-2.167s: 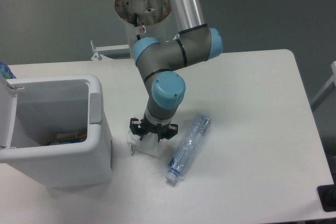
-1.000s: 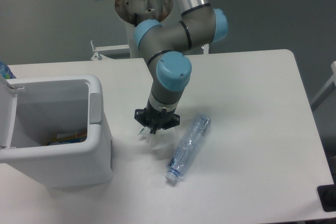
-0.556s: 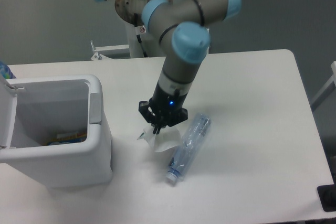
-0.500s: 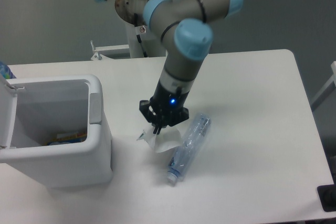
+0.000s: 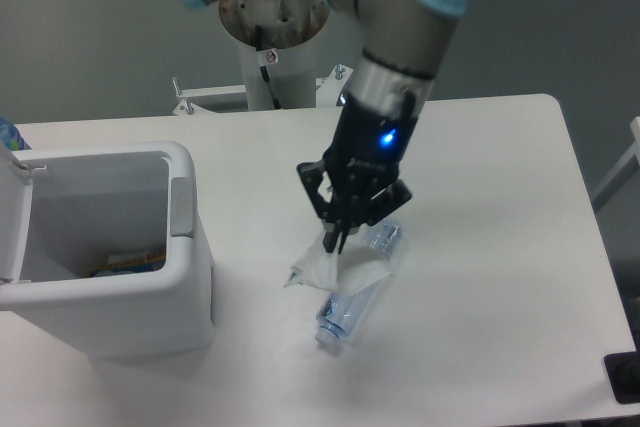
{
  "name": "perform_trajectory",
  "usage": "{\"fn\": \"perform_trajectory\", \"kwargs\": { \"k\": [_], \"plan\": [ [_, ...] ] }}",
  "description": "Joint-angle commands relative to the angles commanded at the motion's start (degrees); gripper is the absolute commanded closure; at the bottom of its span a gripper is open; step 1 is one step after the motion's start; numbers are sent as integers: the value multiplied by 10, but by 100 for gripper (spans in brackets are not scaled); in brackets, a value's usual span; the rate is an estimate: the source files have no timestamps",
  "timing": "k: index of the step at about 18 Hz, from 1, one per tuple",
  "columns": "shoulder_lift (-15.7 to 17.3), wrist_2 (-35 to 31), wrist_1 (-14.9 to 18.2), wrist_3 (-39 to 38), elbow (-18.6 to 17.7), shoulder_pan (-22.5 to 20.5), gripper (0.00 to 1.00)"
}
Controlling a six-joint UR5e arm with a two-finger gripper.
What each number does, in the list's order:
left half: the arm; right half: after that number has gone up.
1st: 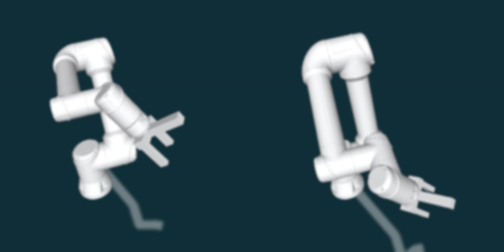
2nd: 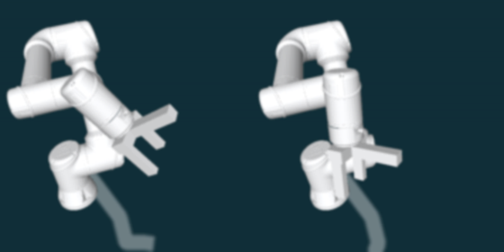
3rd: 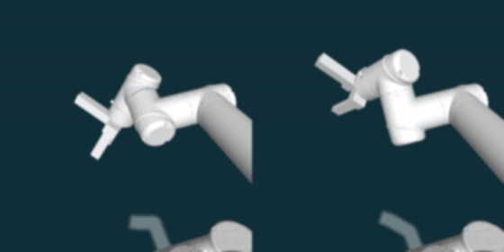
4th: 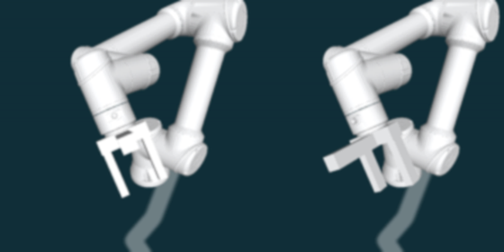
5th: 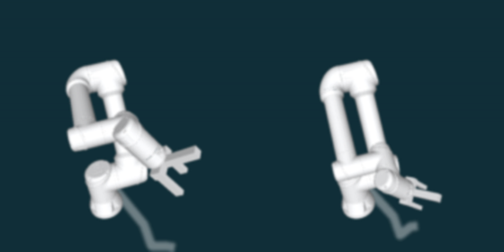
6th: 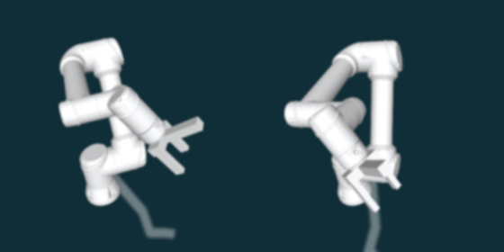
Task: Place the trash in the trash can
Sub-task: 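Lift the tissue and carry it over the white trash bin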
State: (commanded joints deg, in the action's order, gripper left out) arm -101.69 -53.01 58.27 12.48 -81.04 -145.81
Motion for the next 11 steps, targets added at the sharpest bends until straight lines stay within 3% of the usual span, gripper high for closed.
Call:
{"fn": "perform_trajectory", "kwargs": {
  "k": [3,11],
  "plan": [
    [9,1,-1,-38,9,6,85],
    [72,-5,1,-52,-21,62,85]
  ]
}}
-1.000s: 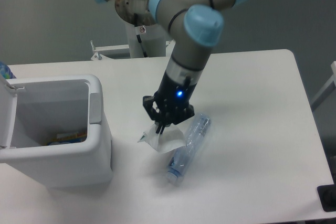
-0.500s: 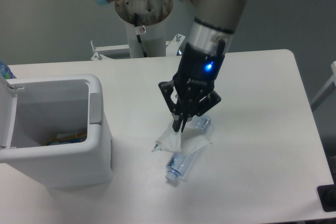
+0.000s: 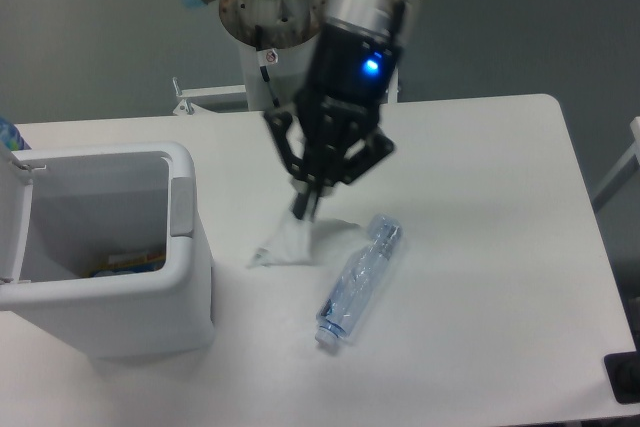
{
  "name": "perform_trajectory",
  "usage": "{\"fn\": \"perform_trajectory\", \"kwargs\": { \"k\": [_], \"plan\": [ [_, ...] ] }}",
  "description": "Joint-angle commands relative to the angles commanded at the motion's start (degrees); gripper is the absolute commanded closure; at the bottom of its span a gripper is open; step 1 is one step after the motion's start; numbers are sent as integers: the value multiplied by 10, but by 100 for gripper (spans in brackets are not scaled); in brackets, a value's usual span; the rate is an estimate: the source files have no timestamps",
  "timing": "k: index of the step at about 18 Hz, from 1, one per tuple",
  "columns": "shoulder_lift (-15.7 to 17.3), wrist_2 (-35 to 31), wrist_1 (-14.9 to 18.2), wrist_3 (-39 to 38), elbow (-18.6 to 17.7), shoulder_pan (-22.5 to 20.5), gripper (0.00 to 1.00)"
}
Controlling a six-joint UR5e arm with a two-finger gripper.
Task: Place the trash in the trash can
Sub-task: 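Lift the tissue and carry it over the white trash bin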
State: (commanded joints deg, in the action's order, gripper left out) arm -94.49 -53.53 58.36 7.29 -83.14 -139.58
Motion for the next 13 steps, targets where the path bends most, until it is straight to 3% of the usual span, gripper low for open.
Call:
{"fn": "perform_trajectory", "kwargs": {
  "k": [4,13],
  "plan": [
    [5,0,-1,1,-16,43,85],
    [10,1,-5,4,-30,98,85]
  ]
}}
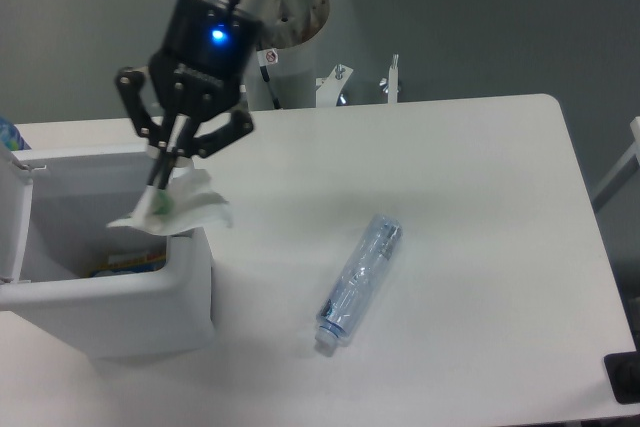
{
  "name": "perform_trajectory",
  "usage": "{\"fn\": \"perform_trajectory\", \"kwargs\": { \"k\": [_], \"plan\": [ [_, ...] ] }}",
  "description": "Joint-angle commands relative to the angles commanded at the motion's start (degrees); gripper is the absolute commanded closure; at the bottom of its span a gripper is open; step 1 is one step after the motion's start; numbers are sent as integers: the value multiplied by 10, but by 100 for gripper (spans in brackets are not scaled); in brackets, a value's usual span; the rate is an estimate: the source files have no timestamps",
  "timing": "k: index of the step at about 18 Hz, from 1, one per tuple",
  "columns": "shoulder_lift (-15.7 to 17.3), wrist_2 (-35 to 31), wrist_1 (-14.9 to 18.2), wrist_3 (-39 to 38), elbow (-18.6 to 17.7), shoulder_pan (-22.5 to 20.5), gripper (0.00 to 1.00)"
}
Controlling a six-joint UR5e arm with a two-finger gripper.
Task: Place the trash in the trash can
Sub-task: 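Lift the tissue and carry it over the white trash bin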
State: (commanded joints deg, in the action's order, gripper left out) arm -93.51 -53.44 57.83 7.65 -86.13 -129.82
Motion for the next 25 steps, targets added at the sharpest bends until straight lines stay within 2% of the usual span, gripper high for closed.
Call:
{"fn": "perform_trajectory", "kwargs": {
  "k": [5,13,20,25],
  "plan": [
    [-1,-1,-1,4,-21,33,85],
    [-1,-4,0,5,-49,55,85],
    [2,-7,-4,6,-31,62,85],
    [-21,-11,-3,5,-33,62,85]
  ]
}}
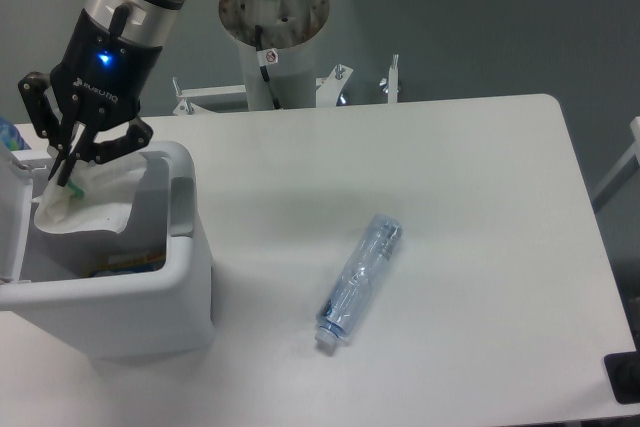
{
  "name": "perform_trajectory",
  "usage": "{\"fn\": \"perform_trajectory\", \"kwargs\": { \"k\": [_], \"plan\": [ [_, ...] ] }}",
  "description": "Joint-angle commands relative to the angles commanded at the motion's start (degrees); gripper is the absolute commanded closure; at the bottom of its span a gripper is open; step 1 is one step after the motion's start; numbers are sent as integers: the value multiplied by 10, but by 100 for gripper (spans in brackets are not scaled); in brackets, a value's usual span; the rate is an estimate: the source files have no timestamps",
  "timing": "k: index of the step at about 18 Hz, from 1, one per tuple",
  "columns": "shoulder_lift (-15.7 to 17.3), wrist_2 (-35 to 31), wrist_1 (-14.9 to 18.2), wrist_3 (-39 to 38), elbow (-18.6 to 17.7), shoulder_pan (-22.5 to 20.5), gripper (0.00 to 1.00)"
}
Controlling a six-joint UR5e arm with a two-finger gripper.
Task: Place the trash in the trash can
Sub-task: 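Lift the tissue and carry it over the white trash bin, then open the gripper to drop the tissue into the bin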
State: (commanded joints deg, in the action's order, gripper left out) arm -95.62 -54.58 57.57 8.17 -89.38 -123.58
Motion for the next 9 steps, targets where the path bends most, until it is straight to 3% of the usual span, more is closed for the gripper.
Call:
{"fn": "perform_trajectory", "kwargs": {
  "k": [9],
  "plan": [
    [-32,0,1,-3,-9,11,85]
  ]
}}
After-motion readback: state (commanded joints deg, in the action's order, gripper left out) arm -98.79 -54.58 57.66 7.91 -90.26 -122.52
